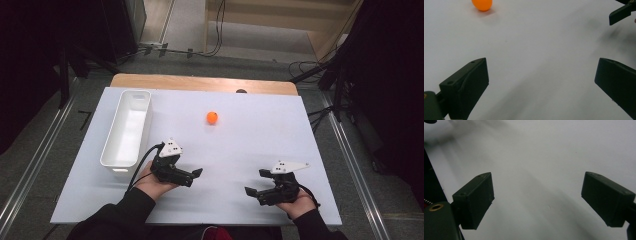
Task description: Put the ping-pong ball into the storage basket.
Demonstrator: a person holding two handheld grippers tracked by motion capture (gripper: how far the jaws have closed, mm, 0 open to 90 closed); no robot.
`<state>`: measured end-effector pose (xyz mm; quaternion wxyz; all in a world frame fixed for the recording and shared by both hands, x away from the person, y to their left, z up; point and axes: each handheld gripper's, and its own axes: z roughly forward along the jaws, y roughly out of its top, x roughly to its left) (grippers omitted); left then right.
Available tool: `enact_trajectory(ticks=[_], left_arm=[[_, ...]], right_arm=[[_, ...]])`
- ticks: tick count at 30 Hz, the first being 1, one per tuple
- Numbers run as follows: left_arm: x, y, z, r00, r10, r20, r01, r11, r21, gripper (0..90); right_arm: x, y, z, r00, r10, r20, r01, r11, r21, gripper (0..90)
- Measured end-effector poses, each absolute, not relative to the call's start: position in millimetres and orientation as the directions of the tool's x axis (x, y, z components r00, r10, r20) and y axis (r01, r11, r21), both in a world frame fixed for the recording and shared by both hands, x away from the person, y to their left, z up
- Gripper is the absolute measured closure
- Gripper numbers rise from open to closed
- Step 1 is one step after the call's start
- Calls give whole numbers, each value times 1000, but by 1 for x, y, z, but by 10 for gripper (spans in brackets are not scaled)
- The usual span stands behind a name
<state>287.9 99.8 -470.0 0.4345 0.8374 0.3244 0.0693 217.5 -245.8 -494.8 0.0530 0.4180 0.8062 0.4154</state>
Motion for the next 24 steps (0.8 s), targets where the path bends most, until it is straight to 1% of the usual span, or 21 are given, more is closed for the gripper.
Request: enact_trajectory(ticks=[11, 16, 24], left_arm=[[296, 97, -469, 777, 607, -168, 485, -406, 775, 0], [297, 93, -468, 794, 593, -134, 461, -445, 768, 0], [304, 90, -466, 785, 604, -135, 465, -432, 773, 0]], right_arm=[[218, -246, -495, -643, 722, 257, 627, 303, 718, 98], [217, -246, -495, -640, 723, 260, 630, 300, 716, 97], [217, -246, -494, -642, 721, 259, 630, 304, 715, 97]])
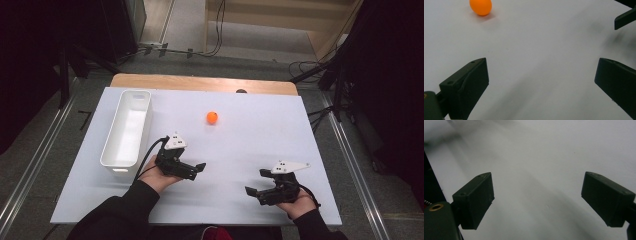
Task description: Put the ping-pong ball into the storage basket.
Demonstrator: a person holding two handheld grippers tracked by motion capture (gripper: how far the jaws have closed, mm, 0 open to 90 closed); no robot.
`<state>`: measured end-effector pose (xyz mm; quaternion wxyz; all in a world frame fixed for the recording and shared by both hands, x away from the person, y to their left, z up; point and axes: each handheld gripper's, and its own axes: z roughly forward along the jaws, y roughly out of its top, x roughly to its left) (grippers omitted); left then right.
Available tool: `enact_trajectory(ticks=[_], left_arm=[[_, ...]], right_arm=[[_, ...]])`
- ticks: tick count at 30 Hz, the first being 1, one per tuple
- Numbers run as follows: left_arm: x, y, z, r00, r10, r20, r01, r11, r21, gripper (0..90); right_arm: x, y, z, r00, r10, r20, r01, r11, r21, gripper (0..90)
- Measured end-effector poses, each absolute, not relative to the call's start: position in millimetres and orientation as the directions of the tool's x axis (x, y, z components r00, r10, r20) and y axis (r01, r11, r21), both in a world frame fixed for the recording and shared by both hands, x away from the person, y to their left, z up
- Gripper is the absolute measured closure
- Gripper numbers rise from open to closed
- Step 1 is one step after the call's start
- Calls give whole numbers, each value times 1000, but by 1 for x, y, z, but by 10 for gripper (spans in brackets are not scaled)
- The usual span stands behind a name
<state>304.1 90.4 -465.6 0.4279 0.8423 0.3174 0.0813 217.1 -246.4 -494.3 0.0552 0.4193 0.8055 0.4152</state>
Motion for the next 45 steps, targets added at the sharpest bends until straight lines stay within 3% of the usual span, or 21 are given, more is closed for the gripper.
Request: enact_trajectory(ticks=[45], left_arm=[[359, 64, -451, 793, 598, -119, 473, -480, 739, 0]], right_arm=[[216, -246, -494, -646, 717, 261, 627, 303, 718, 98]])
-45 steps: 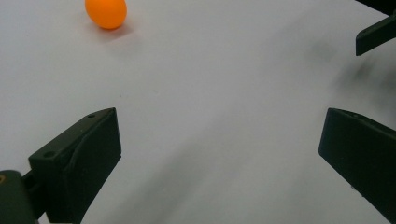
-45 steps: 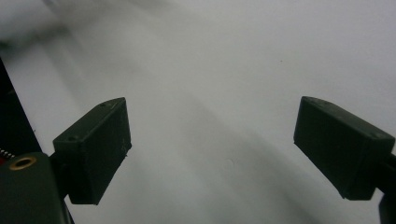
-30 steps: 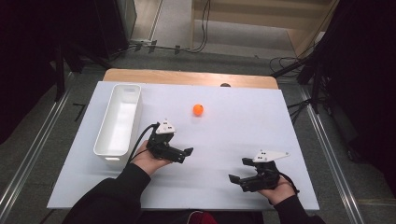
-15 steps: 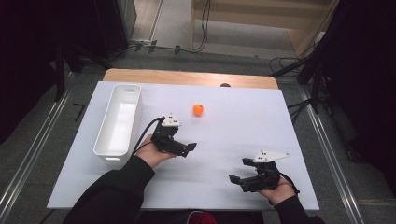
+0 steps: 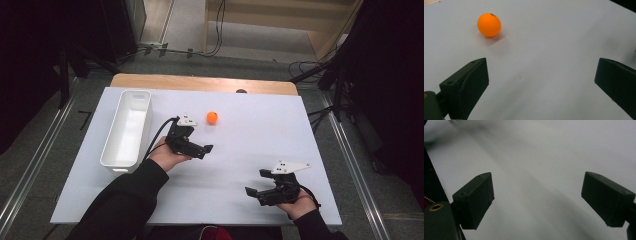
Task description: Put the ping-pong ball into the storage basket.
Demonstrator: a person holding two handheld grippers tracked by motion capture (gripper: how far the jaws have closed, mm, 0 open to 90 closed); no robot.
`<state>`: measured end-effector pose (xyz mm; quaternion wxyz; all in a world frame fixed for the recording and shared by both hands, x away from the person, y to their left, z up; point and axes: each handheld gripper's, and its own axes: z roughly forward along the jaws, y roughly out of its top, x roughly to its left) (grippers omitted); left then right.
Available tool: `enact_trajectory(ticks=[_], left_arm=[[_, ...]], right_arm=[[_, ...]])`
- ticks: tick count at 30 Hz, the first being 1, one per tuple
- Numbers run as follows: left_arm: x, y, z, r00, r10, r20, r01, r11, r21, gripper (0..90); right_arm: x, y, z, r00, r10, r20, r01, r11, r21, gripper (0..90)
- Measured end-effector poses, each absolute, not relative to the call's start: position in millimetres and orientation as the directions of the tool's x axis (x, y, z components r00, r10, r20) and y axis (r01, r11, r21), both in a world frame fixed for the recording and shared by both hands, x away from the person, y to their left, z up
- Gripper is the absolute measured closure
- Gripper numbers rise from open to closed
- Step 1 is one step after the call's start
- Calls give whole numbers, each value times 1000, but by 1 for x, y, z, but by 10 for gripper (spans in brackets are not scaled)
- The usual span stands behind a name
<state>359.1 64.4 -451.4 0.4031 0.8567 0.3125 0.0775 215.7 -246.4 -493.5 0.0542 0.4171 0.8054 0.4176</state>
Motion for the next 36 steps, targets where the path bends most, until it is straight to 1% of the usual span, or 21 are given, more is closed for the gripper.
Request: enact_trajectory(ticks=[3, 14, 16, 25, 36], left_arm=[[364, 64, -451, 789, 598, -137, 483, -468, 740, 0], [379, 56, -450, 786, 604, -132, 485, -470, 738, 0], [383, 55, -451, 782, 606, -146, 493, -457, 740, 0], [393, 49, -451, 780, 613, -121, 485, -471, 737, 0], [404, 41, -450, 772, 623, -125, 494, -465, 735, 0]], right_arm=[[216, -247, -494, -647, 718, 258, 624, 303, 721, 97], [216, -247, -493, -644, 718, 264, 626, 297, 721, 97], [216, -247, -493, -642, 719, 266, 628, 294, 721, 98], [216, -247, -494, -640, 721, 264, 628, 294, 721, 97], [216, -248, -494, -635, 724, 271, 631, 284, 721, 97]])
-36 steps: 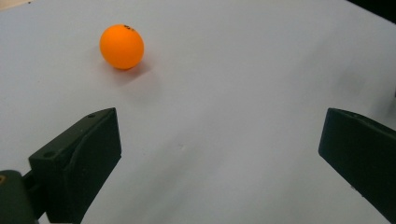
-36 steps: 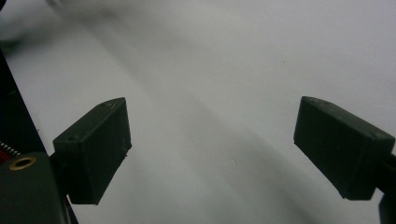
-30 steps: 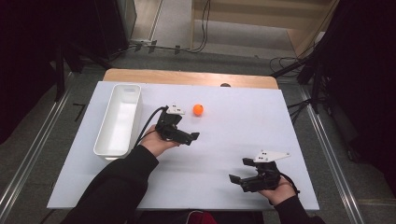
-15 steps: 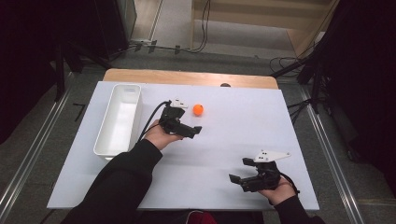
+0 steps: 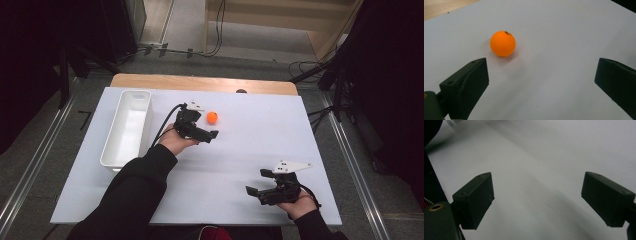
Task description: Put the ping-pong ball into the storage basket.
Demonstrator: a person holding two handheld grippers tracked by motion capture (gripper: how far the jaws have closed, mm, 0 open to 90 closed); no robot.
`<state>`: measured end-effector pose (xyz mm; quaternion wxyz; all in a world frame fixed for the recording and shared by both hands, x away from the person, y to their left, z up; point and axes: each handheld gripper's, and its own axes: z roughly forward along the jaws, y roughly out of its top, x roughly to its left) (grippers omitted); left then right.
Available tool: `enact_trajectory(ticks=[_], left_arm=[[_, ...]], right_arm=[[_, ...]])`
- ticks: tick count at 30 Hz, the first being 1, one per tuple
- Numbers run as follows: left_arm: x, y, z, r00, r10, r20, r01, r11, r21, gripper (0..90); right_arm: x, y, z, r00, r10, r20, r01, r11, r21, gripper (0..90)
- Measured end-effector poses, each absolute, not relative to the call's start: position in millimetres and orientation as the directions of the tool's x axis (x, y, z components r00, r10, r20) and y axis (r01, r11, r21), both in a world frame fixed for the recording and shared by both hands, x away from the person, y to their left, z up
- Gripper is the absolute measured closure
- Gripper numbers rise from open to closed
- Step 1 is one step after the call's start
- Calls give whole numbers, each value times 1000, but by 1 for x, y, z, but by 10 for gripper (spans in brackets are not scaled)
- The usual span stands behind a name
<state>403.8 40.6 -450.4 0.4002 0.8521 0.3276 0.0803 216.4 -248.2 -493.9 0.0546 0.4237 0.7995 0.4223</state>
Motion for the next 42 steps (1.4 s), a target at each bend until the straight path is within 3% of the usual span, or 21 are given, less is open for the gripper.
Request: enact_trajectory(ticks=[15, 17, 42], left_arm=[[428, 25, -445, 755, 641, -138, 512, -445, 734, 0], [430, 23, -445, 762, 638, -115, 481, -437, 760, 12], [460, 10, -454, 729, 681, -68, 487, -447, 750, 36]], right_arm=[[215, -246, -494, -643, 713, 281, 631, 285, 721, 97], [215, -246, -493, -645, 711, 281, 630, 286, 722, 97], [220, -245, -495, -628, 727, 279, 636, 272, 722, 97]])
